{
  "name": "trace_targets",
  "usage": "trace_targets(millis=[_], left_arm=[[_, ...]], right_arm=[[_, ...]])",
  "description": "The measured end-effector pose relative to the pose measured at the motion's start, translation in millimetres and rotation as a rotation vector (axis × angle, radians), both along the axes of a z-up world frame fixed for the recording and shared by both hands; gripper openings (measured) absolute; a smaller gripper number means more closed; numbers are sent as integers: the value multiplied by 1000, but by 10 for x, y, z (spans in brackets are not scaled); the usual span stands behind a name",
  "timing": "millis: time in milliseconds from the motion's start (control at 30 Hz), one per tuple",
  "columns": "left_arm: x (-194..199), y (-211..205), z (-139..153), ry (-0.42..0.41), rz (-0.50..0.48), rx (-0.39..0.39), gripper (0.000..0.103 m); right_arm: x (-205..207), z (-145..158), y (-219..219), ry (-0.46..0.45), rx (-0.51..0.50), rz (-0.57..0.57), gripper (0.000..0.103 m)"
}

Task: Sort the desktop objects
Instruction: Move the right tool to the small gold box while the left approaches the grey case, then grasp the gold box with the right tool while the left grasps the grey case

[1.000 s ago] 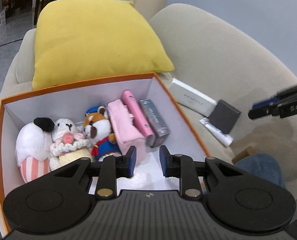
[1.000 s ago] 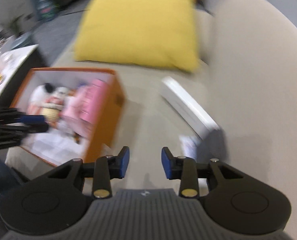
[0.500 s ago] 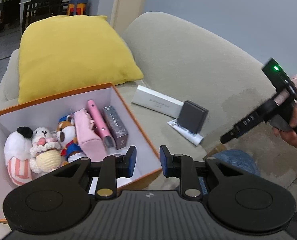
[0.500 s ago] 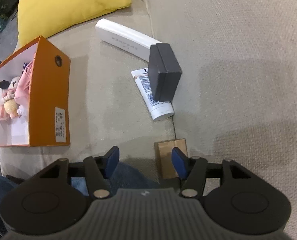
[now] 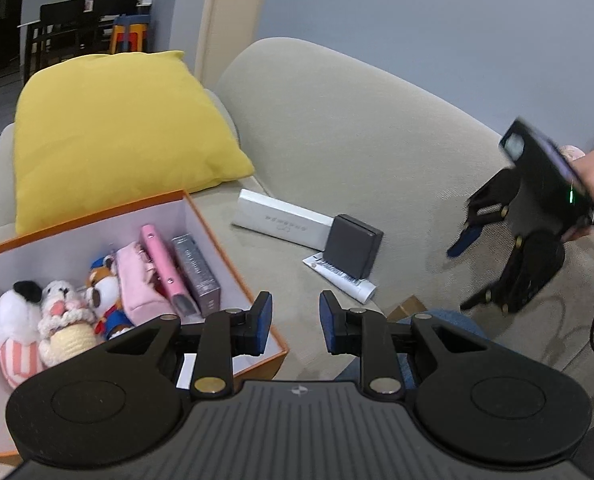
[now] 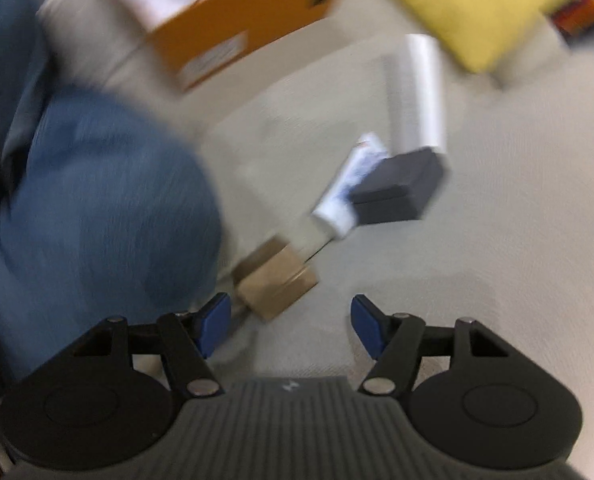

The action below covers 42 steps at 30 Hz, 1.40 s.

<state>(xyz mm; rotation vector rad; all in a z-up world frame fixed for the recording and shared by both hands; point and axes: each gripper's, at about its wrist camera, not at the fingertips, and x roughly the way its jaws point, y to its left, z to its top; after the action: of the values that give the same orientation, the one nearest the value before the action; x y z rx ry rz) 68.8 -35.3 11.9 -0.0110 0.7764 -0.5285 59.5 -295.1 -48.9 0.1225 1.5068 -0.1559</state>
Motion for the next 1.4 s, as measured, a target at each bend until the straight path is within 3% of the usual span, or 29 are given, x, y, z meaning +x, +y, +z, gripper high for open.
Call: trace_targets(millis=[200, 367, 567, 667, 733, 833, 1000, 1133, 1200, 1300, 1400], left_arm=[[105, -130, -22, 16, -21, 19, 29], [221, -161, -88, 46, -10, 26, 29], [353, -172, -154, 70, -11, 40, 29], [400, -226, -170, 77, -25, 48, 29], [435, -294, -170, 77, -47, 55, 29], [499, -392, -169, 87, -74, 50, 29], [663, -537, -229, 126, -83, 36, 29], [856, -713, -291, 169, -100, 6, 29], [954, -824, -309, 182, -111, 3, 32], [1140, -1007, -339, 213, -125, -40, 52], [1375, -1197, -426, 265, -121, -85, 54]], right_arm=[[103, -440, 51, 83, 65, 265, 68], [215, -638, 58, 114, 67, 382, 73], [292, -865, 75, 146, 122, 442, 75], [346, -955, 60, 163, 133, 432, 71], [364, -994, 64, 169, 130, 447, 63], [379, -1005, 24, 174, 125, 424, 63], [351, -813, -41, 114, 72, 391, 62], [282, -583, -226, 50, 32, 285, 62], [234, -478, -323, 30, 39, 239, 62], [197, -370, -447, 22, 75, 185, 62], [155, -323, -559, 12, 118, 154, 62]])
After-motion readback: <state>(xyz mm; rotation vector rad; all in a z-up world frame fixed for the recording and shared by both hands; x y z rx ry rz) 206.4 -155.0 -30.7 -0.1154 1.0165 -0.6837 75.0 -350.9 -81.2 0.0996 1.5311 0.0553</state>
